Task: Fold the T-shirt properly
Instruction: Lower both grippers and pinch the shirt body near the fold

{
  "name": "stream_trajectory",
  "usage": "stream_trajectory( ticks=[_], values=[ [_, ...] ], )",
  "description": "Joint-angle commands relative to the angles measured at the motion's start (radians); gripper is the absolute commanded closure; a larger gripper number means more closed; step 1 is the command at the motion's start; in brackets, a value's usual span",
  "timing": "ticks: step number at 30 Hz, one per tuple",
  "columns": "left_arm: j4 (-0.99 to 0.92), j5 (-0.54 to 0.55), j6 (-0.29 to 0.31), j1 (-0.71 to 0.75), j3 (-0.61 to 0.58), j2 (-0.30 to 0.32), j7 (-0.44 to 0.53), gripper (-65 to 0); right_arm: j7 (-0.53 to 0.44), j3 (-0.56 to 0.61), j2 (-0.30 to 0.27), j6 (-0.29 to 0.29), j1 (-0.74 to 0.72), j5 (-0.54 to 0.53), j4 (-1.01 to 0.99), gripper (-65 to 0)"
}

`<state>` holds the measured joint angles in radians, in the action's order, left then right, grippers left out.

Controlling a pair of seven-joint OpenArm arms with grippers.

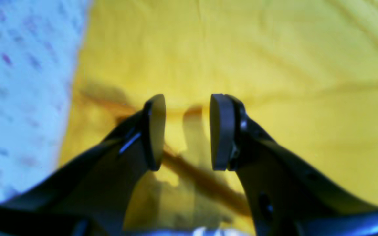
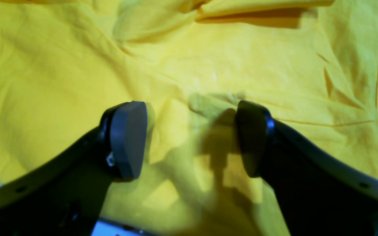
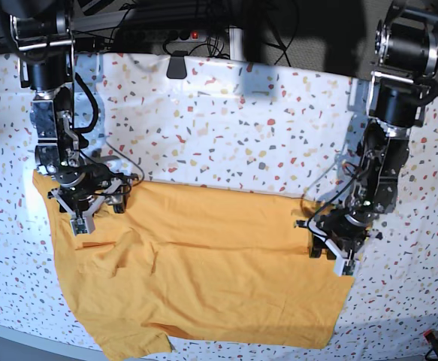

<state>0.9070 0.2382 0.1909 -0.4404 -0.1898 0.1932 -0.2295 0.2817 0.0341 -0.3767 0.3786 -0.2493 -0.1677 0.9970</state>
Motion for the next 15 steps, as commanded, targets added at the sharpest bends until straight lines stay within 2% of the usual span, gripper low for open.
stream_trajectory(
  ticks=[1, 4, 7, 9, 13, 15],
  values=[
    [-0.022, -0.006, -0.003, -0.029, 0.005, 0.002, 0.052, -21.7, 0.064, -0.002, -0.015, 0.003, -0.002, 0.037, 0.0, -42.1],
    [-0.122, -0.042, 0.002, -0.034, 0.005, -0.01, 0.112, -21.7, 0.066, -0.002, -0.014, 0.003, -0.002, 0.035, 0.0, -42.1],
    [-0.18, -0.047, 0.005, -0.033, 0.005, -0.013, 0.114, -21.7, 0.067, -0.002, -0.014, 0.003, -0.002, 0.033, 0.0, -42.1],
    [-0.188, -0.048, 0.005, -0.024, 0.005, -0.012, 0.069, -21.7, 0.076, -0.002, -0.014, 0.003, -0.001, 0.033, 0.0, -42.1],
    [-0.187, -0.041, 0.005, -0.006, 0.005, -0.013, -0.079, -21.7, 0.084, -0.002, -0.014, 0.003, 0.013, 0.032, 0.0, -42.1],
    [-0.184, 0.006, 0.005, 0.006, 0.005, -0.012, -0.136, -21.7, 0.079, -0.002, -0.014, 0.003, 0.02, 0.032, 0.0, -42.1]
  ],
)
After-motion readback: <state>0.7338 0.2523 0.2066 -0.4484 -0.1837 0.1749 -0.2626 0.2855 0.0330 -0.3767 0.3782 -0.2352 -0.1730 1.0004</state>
